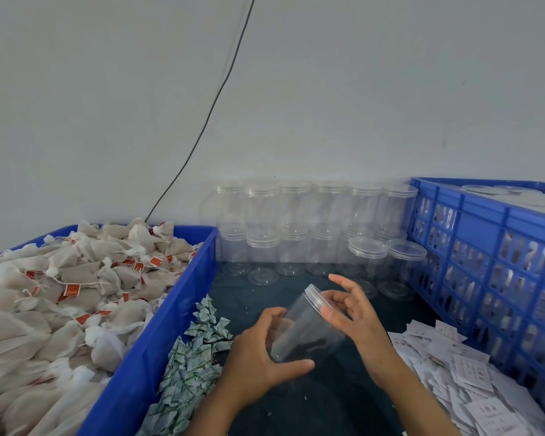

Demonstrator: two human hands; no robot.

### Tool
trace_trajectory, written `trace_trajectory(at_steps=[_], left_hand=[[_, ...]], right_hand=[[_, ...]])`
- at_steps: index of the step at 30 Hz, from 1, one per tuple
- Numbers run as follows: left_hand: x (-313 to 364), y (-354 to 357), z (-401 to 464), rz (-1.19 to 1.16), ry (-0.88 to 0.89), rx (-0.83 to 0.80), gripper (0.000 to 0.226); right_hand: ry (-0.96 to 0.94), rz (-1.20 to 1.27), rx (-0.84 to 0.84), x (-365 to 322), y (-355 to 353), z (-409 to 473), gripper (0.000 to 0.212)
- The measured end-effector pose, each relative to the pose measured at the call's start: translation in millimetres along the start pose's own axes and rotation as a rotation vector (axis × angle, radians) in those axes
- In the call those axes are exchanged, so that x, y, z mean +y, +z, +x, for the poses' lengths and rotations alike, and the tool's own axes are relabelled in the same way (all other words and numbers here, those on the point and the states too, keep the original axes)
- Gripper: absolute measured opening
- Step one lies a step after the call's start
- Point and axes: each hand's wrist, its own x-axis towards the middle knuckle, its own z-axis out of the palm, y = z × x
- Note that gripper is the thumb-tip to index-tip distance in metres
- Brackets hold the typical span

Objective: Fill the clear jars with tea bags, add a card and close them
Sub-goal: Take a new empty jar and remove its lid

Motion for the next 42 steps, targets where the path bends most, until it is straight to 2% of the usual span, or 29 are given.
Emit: trace_trajectory(at_steps=[4, 8, 10, 12, 14, 16, 19, 22, 26, 30, 33, 35, 37, 39, 42], left_hand=[[3.9, -5.1, 0.0, -0.367, -0.108, -0.170, 0.074], [4.8, -6.1, 2.9, -0.594, -0.239, -0.348, 0.080], [2.8, -4.9, 3.4, -0.662, -0.280, -0.427, 0.083], [1.3, -4.0, 3.1, -0.683, -0.285, -0.385, 0.084], [0.6, -4.3, 3.8, -0.611, -0.254, -0.256, 0.078], [1.0, -5.2, 4.2, -0.547, -0.211, -0.144, 0.076], [-2.8, -5.1, 6.7, -0.523, -0.198, -0.021, 0.084], [-7.5, -2.0, 7.3, -0.500, -0.183, 0.009, 0.096], [-13.7, 5.5, 7.9, -0.480, -0.175, -0.037, 0.096], [-21.6, 11.3, 8.7, -0.472, -0.146, -0.037, 0.096], [-23.7, 12.6, 8.9, -0.445, -0.152, -0.017, 0.097], [-24.9, 13.5, 8.8, -0.421, -0.144, -0.009, 0.098], [-26.1, 14.7, 9.0, -0.405, -0.139, 0.003, 0.100], [-27.2, 15.9, 9.2, -0.404, -0.139, 0.021, 0.099], [-29.3, 16.1, 10.0, -0.410, -0.136, 0.059, 0.090]], right_hand=[[0.009, 0.164, -0.074, 1.2, -1.6, 1.6, 0.075], [0.036, 0.383, -0.140, -0.9, -5.6, -0.3, 0.071], [0.042, 0.549, -0.091, -4.0, -10.5, -0.4, 0.064], [0.055, 0.636, 0.019, -6.7, -15.2, 1.6, 0.054], [0.107, 0.659, 0.123, -5.4, -17.7, 5.0, 0.054], [0.202, 0.685, 0.185, 0.2, -16.4, 7.7, 0.057], [0.406, 0.726, 0.229, 10.4, -10.4, 8.9, 0.048], [0.554, 0.715, 0.276, 18.5, -7.4, 7.9, 0.041], [0.618, 0.593, 0.351, 26.2, -5.9, 7.6, 0.027], [0.523, 0.318, 0.413, 32.2, -1.9, 9.2, 0.028], [0.350, -0.187, 0.402, 33.6, 2.7, 4.9, 0.033], [0.183, -0.422, 0.372, 34.4, 5.3, 0.9, 0.034], [0.011, -0.472, 0.345, 31.5, 8.9, -3.4, 0.029], [-0.108, -0.419, 0.267, 27.4, 15.3, -6.7, 0.026], [-0.149, -0.363, 0.084, 25.8, 25.7, -10.7, 0.043]])
